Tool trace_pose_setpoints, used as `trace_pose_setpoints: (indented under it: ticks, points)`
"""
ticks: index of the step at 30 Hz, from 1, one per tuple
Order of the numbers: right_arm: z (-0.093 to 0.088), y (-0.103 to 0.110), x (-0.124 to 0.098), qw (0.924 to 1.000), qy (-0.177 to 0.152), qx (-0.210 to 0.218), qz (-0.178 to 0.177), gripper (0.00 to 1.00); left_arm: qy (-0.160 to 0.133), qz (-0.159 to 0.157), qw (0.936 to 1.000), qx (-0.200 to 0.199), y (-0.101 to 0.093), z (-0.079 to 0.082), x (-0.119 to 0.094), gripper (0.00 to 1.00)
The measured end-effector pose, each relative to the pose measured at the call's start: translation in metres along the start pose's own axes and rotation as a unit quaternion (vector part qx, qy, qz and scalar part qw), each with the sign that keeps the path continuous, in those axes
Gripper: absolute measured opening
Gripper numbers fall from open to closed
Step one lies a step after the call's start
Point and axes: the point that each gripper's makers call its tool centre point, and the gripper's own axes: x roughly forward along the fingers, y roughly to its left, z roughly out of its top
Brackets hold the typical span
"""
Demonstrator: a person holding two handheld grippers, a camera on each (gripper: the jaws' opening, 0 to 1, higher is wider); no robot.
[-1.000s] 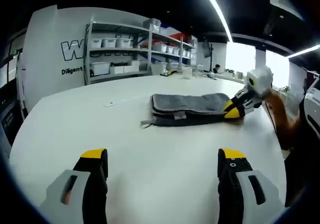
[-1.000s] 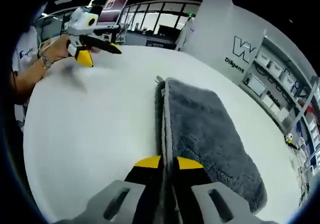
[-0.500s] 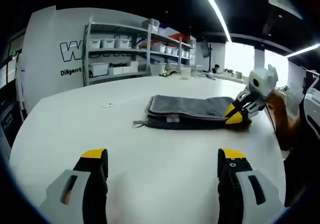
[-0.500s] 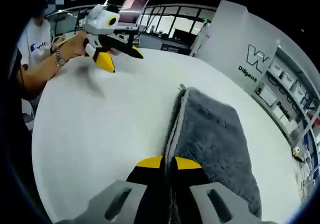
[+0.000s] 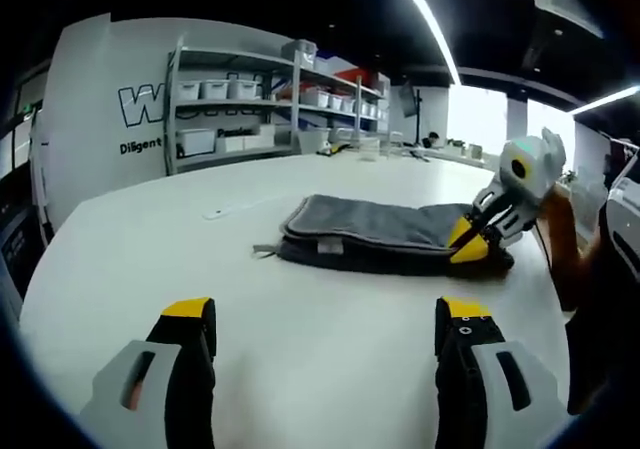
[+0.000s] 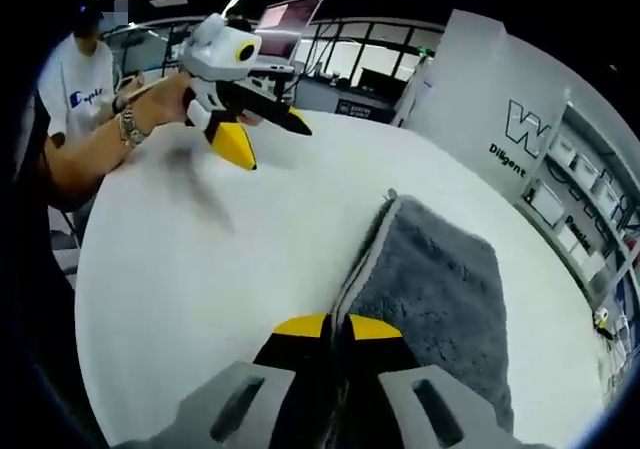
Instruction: Open the folded towel by lifting each exposed corner and separating the folded layers until the towel lies flat within the target outline without major curled edges
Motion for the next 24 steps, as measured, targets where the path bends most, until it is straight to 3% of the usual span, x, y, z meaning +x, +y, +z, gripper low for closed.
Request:
trace_pose_setpoints:
  ticks: [16,19,22,24]
  points:
    - [0.019,0.015,0.020,0.9999,-0.014,0.000,0.006,0.03,-0.001,0.002,1.0000,0.004,0.000,0.003,-0.001,0.89]
    - [0.018,0.016,0.020,0.9997,-0.013,-0.018,0.006,0.03,0.000,0.003,1.0000,0.004,0.001,0.002,-0.001,0.89]
    - [0.020,0.015,0.016,0.9988,-0.025,-0.042,0.006,0.07,0.001,0.002,1.0000,0.004,0.001,0.002,0.000,0.89]
    - [0.020,0.017,0.015,0.9985,-0.032,-0.044,0.010,0.18,0.001,0.001,1.0000,0.003,0.000,0.002,0.001,0.89]
